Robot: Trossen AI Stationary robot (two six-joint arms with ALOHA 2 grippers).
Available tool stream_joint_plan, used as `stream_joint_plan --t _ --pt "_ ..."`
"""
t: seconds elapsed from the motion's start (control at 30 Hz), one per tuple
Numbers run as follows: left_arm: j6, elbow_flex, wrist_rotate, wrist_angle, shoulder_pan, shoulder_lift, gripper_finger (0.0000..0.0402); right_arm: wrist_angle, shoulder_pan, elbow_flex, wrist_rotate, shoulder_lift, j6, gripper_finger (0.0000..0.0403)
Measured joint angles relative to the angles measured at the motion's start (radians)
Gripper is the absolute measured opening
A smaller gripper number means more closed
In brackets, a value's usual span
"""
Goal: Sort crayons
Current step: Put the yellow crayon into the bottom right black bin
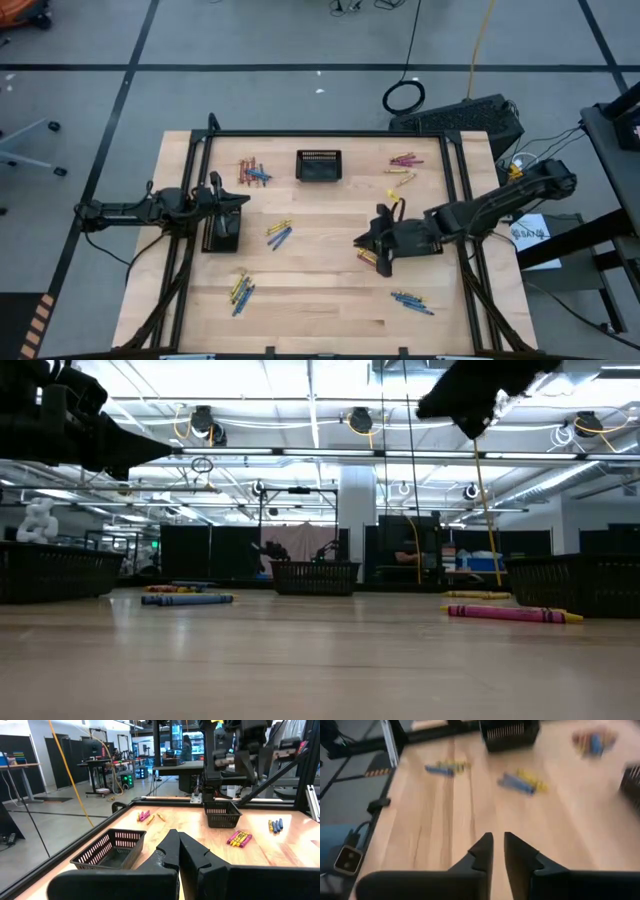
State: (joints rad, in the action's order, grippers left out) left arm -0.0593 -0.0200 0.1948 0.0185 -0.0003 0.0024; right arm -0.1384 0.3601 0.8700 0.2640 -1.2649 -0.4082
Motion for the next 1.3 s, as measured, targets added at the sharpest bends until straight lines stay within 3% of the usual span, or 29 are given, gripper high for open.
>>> stream_joint_plan --t 0.17,0.37,0.5,0.73,0.9,1.17,1.3 --pt "0.000 0.000 0.000 0.000 0.000 0.000 0.0000 -0.098 0.070 0.001 0.010 -0.083 -0.203 0.0085" --pt "0.000 0.000 0.000 0.000 0.000 0.000 0.0000 -0.120 0.156 0.001 0.131 -0.183 -0.314 0.0136" --pt "0.000 0.000 0.000 0.000 0.000 0.000 0.0000 -0.123 0.175 0.001 0.125 -0.228 -0.402 0.0164" --pt "0.000 0.000 0.000 0.000 0.000 0.000 0.0000 -0.186 0.179 0.001 -0.105 -0.233 -0.464 0.0215" --pt "0.000 0.000 0.000 -0.001 0.000 0.000 0.0000 -0.255 0.215 0.001 -0.251 -0.200 -0.598 0.0223" --pt "0.000 0.000 0.000 0.000 0.000 0.000 0.0000 -0.445 0.347 0.001 -0.281 -0.167 -0.939 0.0209" --pt "0.000 0.000 0.000 0.000 0.000 0.000 0.0000 -0.563 0.396 0.001 -0.318 -0.170 -1.021 0.0208"
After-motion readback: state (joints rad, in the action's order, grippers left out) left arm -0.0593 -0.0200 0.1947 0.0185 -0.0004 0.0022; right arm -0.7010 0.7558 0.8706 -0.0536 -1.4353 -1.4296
